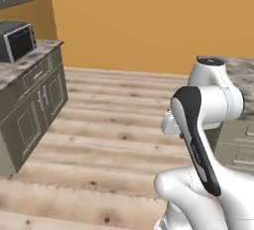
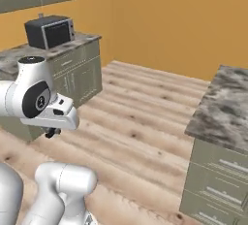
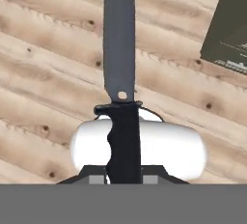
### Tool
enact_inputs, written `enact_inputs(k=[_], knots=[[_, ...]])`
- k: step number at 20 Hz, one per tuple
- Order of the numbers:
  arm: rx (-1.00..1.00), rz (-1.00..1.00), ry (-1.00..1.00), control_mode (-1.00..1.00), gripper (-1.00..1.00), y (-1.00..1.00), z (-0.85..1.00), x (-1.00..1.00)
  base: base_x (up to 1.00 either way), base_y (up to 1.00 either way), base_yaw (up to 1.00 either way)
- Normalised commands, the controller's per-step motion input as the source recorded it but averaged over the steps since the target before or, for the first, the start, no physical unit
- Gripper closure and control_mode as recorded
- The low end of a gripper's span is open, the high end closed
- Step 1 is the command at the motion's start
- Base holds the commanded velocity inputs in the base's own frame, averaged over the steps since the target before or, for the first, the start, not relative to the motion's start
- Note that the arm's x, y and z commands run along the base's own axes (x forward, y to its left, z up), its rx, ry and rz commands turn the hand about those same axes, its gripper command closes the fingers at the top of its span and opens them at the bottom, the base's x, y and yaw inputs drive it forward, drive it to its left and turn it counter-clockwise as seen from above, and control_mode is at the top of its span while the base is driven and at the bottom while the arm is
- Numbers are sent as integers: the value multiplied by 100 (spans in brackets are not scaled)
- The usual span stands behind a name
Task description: Retrieve the butter from the fridge and place it on a plate on the dining table. Then retrieve the butter knife by the fridge and place it near the plate.
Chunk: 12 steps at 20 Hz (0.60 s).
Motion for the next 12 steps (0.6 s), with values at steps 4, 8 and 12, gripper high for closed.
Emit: enact_inputs(k=[4,8,12], knots=[[0,0,0,100,100,0,0,0,100,42,-61],[0,0,0,100,100,0,0,0,99,76,-58],[0,0,0,100,100,0,0,0,99,100,-49]])
